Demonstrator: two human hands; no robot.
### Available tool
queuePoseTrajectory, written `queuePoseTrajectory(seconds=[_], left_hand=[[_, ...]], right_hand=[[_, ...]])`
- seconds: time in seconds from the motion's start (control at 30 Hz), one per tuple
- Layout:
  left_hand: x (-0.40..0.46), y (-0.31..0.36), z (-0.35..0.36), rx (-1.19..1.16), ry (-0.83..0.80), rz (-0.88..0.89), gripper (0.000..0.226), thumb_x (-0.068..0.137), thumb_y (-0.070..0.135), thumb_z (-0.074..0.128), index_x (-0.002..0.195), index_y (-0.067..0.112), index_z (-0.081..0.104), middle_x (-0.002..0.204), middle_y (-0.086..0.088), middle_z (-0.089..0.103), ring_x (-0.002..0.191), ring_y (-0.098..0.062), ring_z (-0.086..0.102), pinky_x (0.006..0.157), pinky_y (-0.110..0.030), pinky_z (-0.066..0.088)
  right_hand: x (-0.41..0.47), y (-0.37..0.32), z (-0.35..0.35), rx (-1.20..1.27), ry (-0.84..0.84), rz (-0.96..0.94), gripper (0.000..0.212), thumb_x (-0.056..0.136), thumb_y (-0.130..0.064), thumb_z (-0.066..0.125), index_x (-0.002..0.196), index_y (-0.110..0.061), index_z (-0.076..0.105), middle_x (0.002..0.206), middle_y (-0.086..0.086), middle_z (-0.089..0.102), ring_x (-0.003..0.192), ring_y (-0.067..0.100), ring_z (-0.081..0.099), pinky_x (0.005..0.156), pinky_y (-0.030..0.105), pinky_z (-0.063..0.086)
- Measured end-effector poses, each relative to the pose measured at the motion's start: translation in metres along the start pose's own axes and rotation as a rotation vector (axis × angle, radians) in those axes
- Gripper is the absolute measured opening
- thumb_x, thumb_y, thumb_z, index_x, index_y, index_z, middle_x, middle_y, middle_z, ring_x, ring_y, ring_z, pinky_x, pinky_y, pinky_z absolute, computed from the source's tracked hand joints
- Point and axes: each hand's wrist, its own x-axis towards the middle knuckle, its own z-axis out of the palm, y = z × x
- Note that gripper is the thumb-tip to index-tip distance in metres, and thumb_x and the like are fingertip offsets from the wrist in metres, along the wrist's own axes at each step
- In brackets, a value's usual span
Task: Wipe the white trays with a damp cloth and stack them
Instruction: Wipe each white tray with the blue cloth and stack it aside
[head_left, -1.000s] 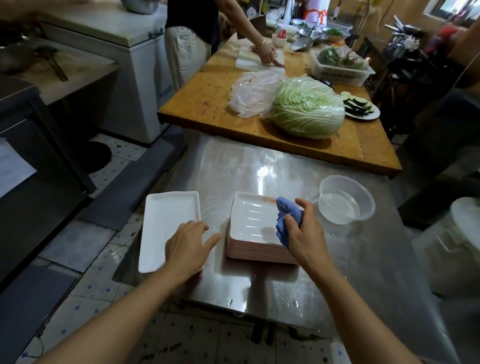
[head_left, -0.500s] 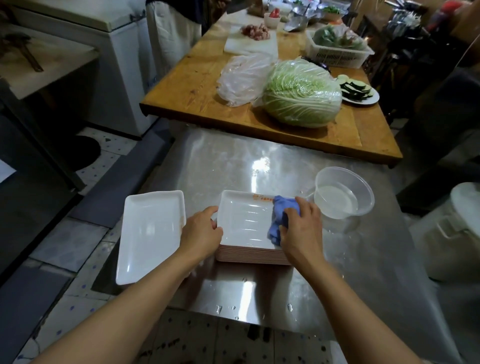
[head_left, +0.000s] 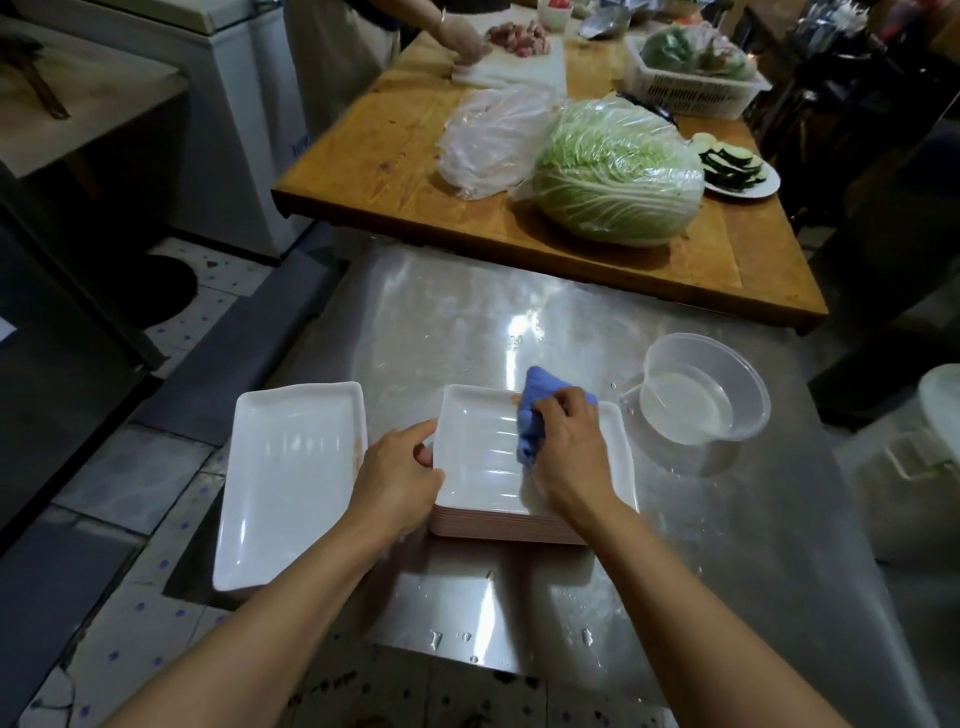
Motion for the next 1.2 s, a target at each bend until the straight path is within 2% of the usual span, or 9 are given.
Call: queuePoseTrajectory(seconds=[0.17,0.37,0.5,0.57,0.67,0.77,0.9,1.03,1.2], left_hand=[[0.001,0.000,0.001,0.003,0.003,-0.026,0.052,0.082,0.005,0.059,0.130,0.025,0.055,0.084,-0.001,0.056,0.079,-0.021,0.057,0.080,-0.034,0.052],[0.000,0.000,-0.001,0.027,-0.014,-0.016,0.049,0.082,0.006,0.058,0.128,0.025,0.056,0.081,0.002,0.054,0.081,-0.023,0.056,0.081,-0.037,0.049],[-0.001,-0.003,-0.007,-0.209,-0.125,-0.077,0.058,0.083,-0.002,0.048,0.111,0.048,0.054,0.064,0.000,0.053,0.057,-0.016,0.051,0.056,-0.031,0.050],[-0.002,-0.003,-0.009,-0.293,-0.148,-0.120,0.060,0.083,-0.008,0.042,0.112,0.042,0.058,0.058,0.000,0.051,0.047,-0.009,0.049,0.046,-0.022,0.046],[-0.003,0.001,-0.010,-0.305,-0.142,-0.160,0.058,0.084,-0.010,0.042,0.128,0.025,0.055,0.059,-0.001,0.053,0.041,-0.004,0.050,0.042,-0.018,0.045],[-0.002,0.006,-0.010,-0.261,-0.124,-0.176,0.057,0.085,-0.007,0.042,0.132,0.024,0.053,0.068,-0.007,0.060,0.052,-0.012,0.054,0.048,-0.022,0.048],[-0.008,0.014,-0.004,-0.047,-0.051,-0.084,0.049,0.085,0.008,0.052,0.129,0.029,0.055,0.070,-0.005,0.061,0.069,-0.023,0.053,0.068,-0.032,0.047],[-0.012,0.017,0.002,0.080,0.003,-0.041,0.051,0.086,0.012,0.058,0.135,0.026,0.049,0.105,-0.014,0.067,0.091,-0.029,0.060,0.078,-0.033,0.048],[-0.012,0.015,0.004,0.055,0.021,-0.026,0.051,0.087,0.008,0.057,0.134,0.026,0.051,0.070,0.007,0.055,0.064,-0.009,0.050,0.067,-0.025,0.040]], right_hand=[[0.012,-0.041,0.018,0.144,-0.065,-0.136,0.026,0.086,-0.004,0.055,0.111,-0.006,0.060,0.123,0.007,0.046,0.110,0.025,0.042,0.085,0.023,0.035],[0.011,-0.046,0.013,0.207,-0.171,-0.201,0.035,0.076,0.004,0.061,0.110,-0.001,0.063,0.121,0.013,0.055,0.110,0.029,0.046,0.088,0.018,0.030],[-0.008,-0.046,0.004,0.265,-0.285,-0.228,0.029,0.076,0.008,0.054,0.100,-0.002,0.068,0.107,0.014,0.061,0.093,0.021,0.053,0.075,0.011,0.034],[-0.018,-0.047,-0.002,0.323,-0.347,-0.215,0.022,0.079,0.009,0.051,0.091,0.001,0.068,0.098,0.017,0.064,0.079,0.014,0.052,0.066,0.004,0.034],[-0.030,-0.046,-0.011,0.315,-0.405,-0.252,0.022,0.078,0.008,0.051,0.091,0.000,0.068,0.100,0.015,0.064,0.087,0.022,0.056,0.076,0.019,0.044],[-0.042,-0.044,-0.013,0.194,-0.378,-0.307,0.024,0.081,0.001,0.053,0.100,-0.004,0.066,0.110,0.014,0.059,0.096,0.031,0.051,0.084,0.037,0.042],[-0.057,-0.033,-0.017,0.092,-0.305,-0.253,0.020,0.086,-0.009,0.055,0.103,-0.013,0.062,0.108,0.007,0.055,0.092,0.026,0.046,0.075,0.033,0.035],[-0.067,-0.003,-0.028,-0.131,-0.243,-0.129,0.015,0.088,-0.017,0.053,0.101,-0.017,0.060,0.110,0.001,0.054,0.099,0.025,0.046,0.072,0.030,0.025],[-0.063,0.032,-0.044,-0.318,-0.189,-0.016,0.017,0.090,-0.015,0.049,0.103,-0.016,0.059,0.116,0.004,0.051,0.104,0.025,0.049,0.075,0.029,0.025]])
